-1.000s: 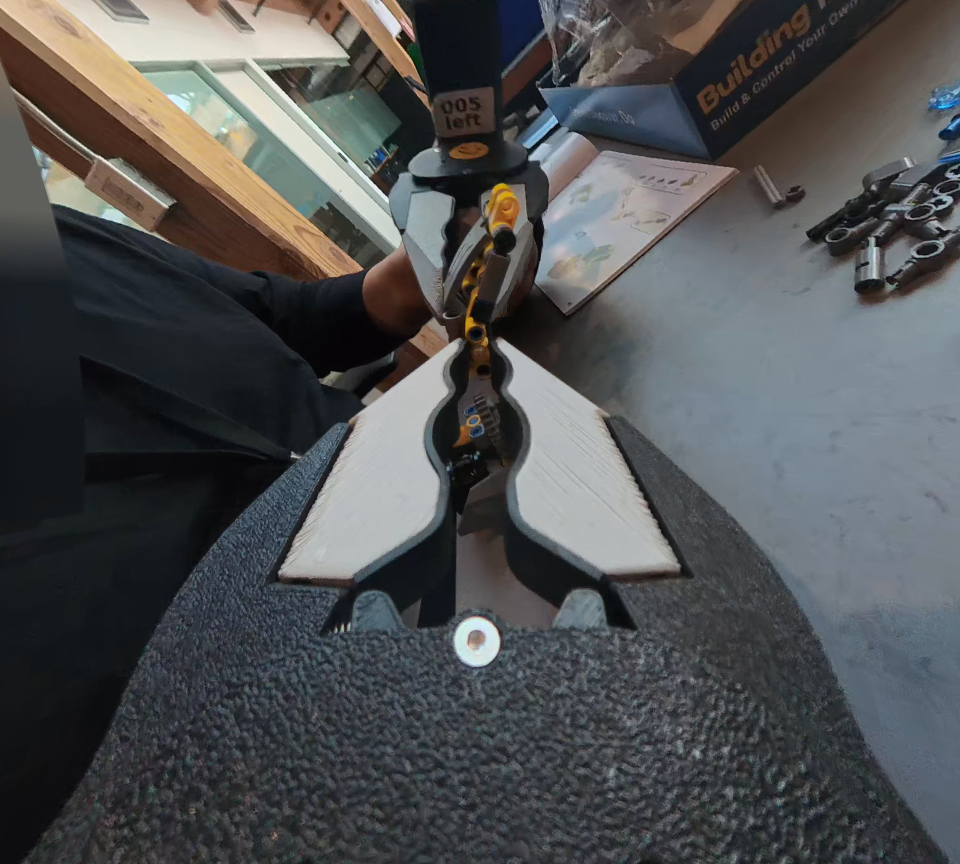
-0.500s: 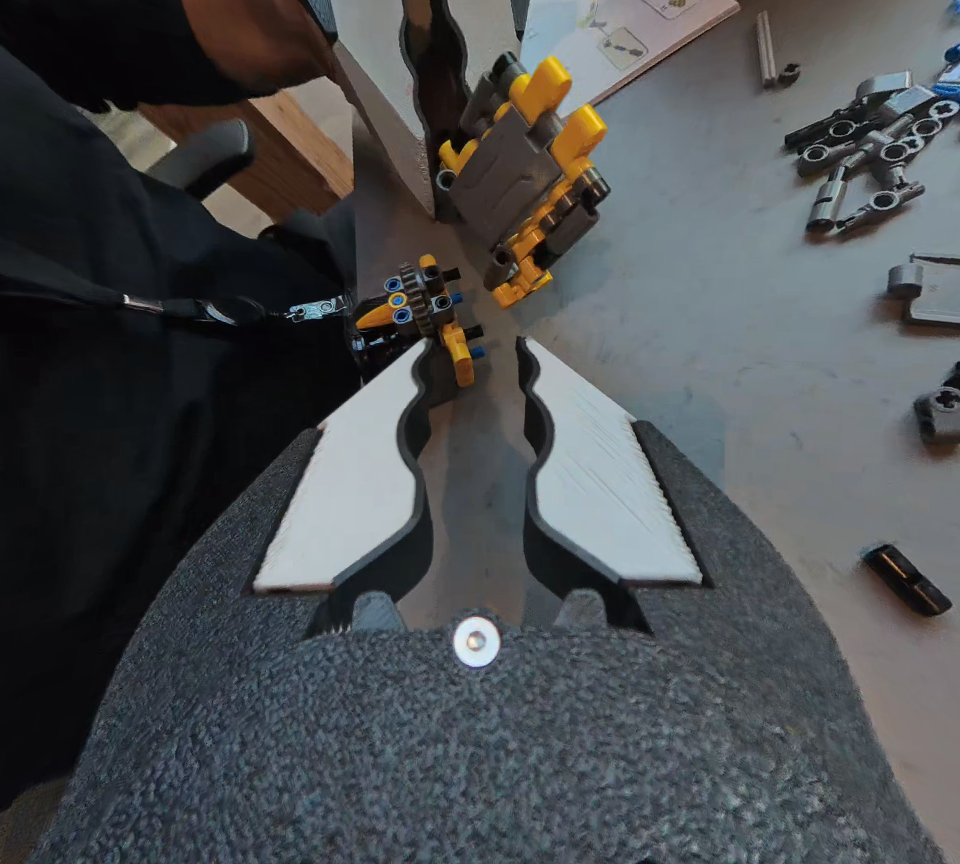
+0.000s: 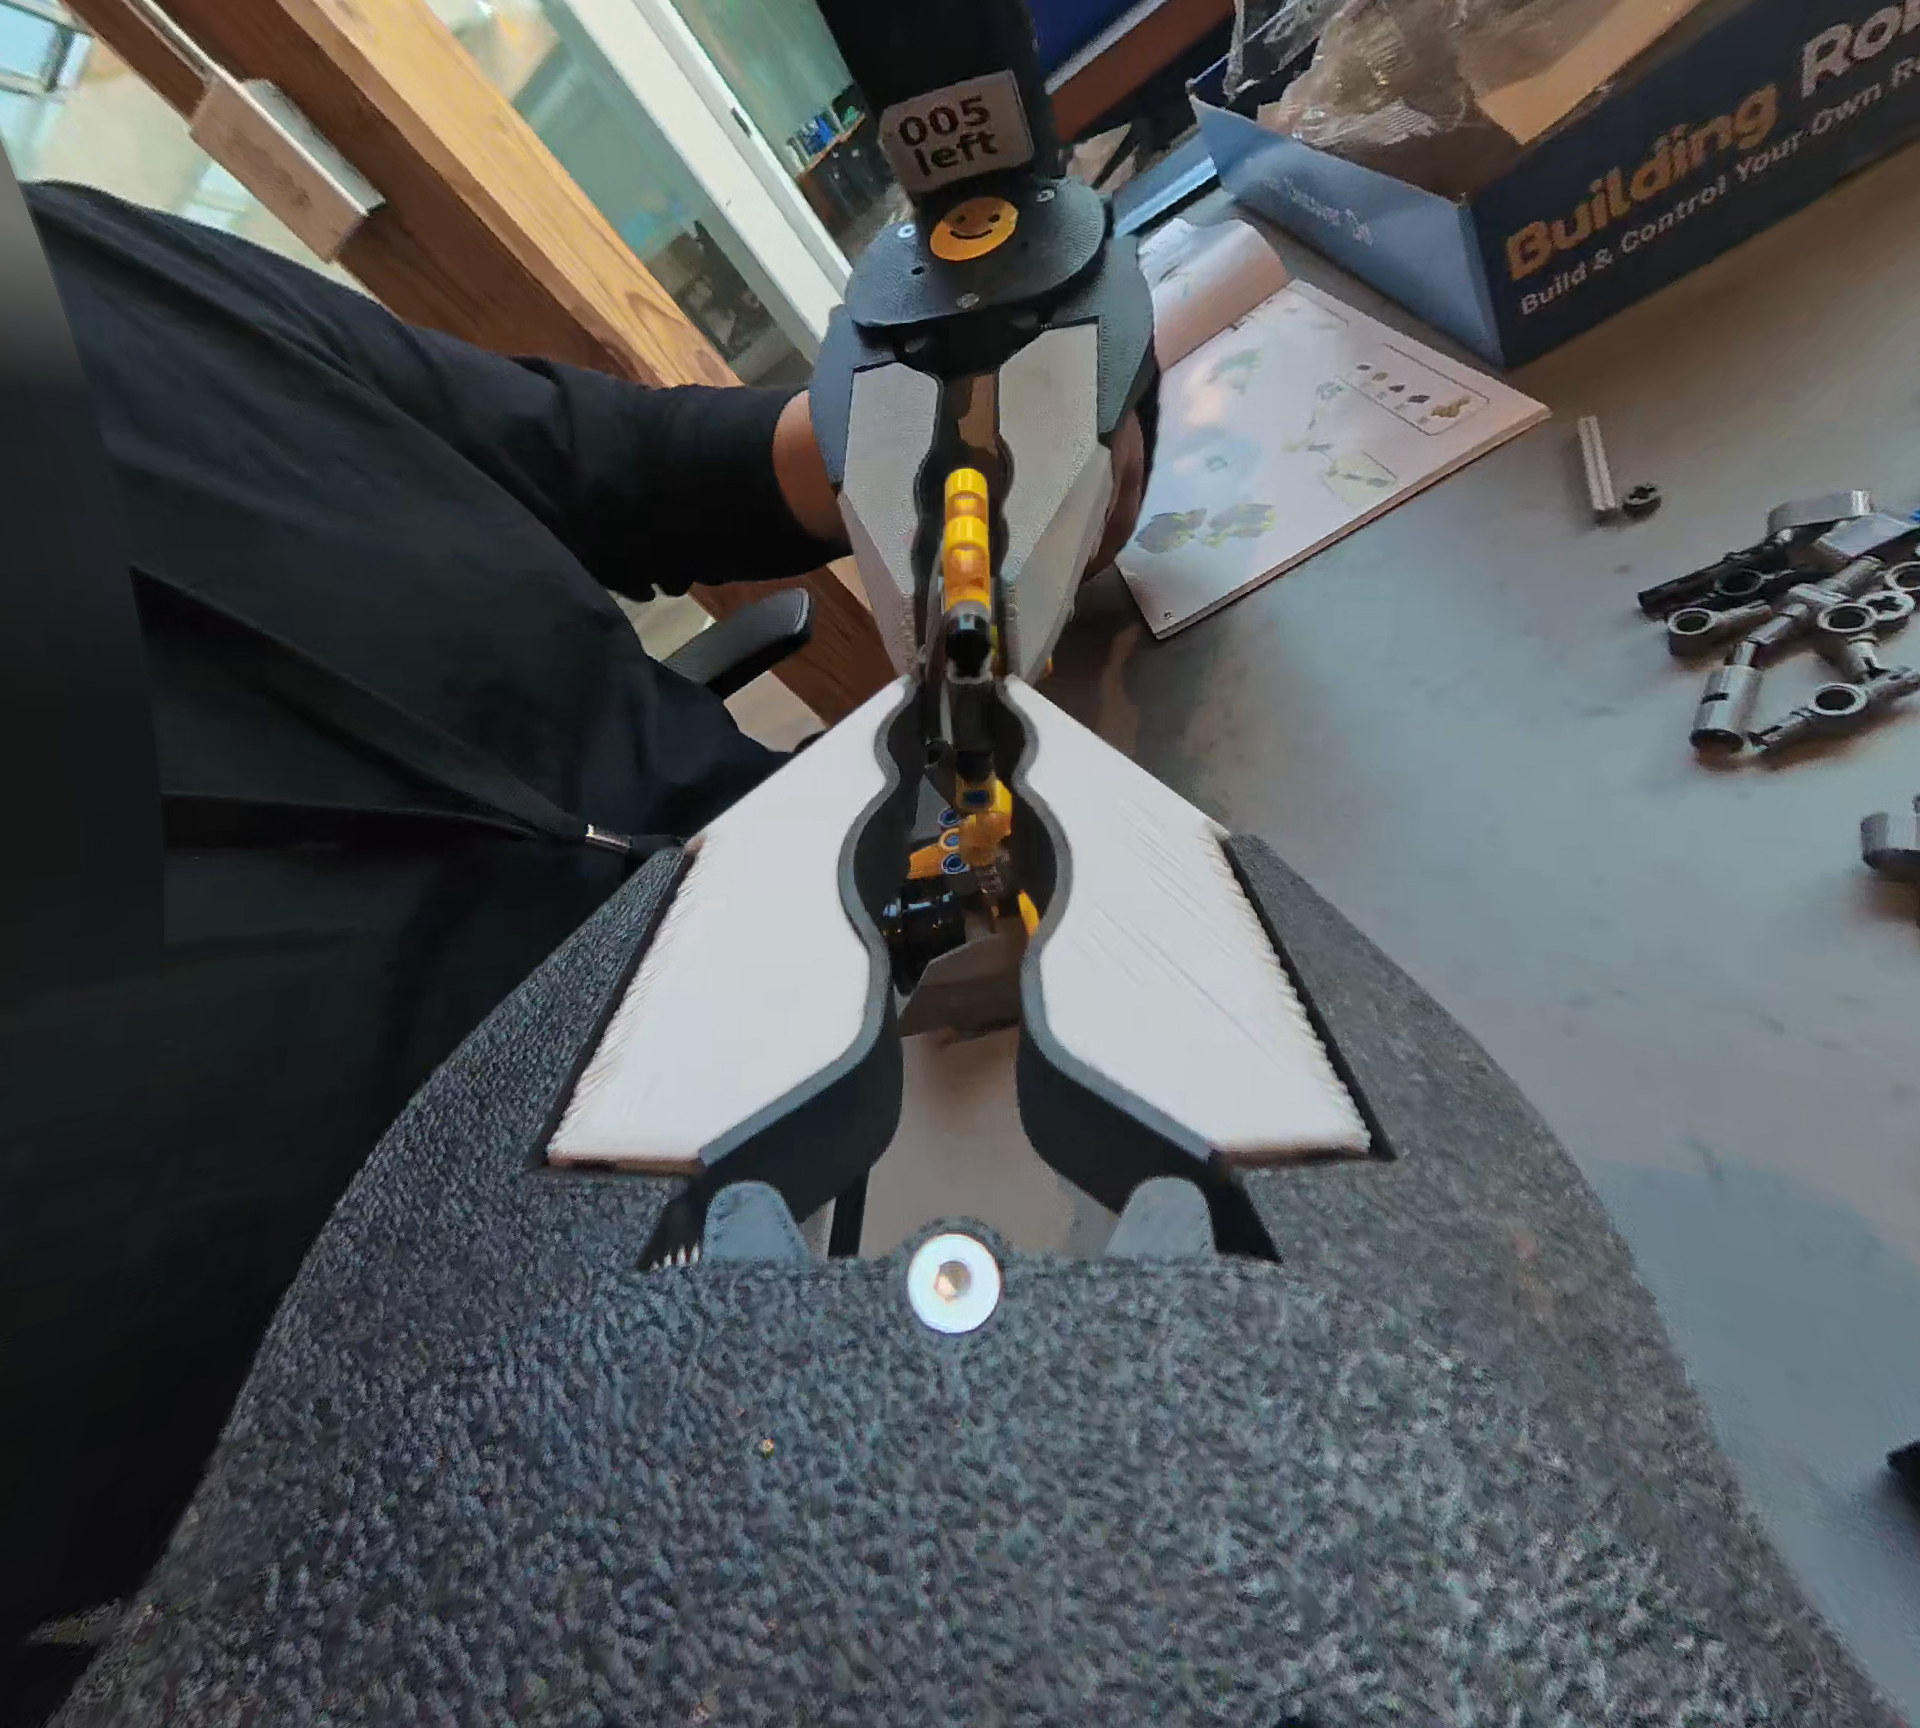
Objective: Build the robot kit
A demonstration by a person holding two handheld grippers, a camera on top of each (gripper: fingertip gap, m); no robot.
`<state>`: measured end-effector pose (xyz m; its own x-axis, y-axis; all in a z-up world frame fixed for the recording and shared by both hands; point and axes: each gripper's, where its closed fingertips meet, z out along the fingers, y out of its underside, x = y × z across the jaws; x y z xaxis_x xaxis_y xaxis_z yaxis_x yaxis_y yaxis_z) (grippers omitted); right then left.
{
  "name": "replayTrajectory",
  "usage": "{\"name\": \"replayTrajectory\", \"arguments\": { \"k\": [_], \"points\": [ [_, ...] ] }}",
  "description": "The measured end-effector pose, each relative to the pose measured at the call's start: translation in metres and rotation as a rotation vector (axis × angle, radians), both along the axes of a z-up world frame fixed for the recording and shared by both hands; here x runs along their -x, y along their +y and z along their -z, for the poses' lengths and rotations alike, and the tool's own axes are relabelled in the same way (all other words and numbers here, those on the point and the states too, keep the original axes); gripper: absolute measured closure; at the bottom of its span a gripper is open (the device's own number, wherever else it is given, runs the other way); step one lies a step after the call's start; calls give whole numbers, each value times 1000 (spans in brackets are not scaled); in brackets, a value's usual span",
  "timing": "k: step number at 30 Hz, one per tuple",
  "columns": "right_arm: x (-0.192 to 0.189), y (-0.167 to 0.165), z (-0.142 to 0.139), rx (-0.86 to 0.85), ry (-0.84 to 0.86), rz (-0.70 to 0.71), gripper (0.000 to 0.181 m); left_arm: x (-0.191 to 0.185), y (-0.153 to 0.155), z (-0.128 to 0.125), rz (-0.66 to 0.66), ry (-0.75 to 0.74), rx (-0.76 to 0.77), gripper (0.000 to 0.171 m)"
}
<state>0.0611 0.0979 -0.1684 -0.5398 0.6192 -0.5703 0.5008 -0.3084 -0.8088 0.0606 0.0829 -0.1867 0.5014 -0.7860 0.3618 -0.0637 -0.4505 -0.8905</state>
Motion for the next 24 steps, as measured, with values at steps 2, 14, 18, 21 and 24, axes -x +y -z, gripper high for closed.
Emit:
{"name": "replayTrajectory", "arguments": {
  "k": [2, 14, 18, 21, 24],
  "points": [
    [0, 7, 6, -27, -15, 55, 175, 8, 0, 6, -35, 34, 36, 152],
    [-22, 29, 10, 33, -25, 227, 175, -1, -22, 56, -19, 235, 233, 155],
    [-37, 24, 11, 12, -25, 228, 175, -3, -21, 54, 14, 237, 212, 167],
    [-43, 27, 9, 32, -10, 249, 175, -6, -16, 51, 14, 261, 149, 167],
    [-46, 31, 0, 38, 28, 277, 175, -5, -8, 42, -8, 376, -26, 167]
  ]
}}
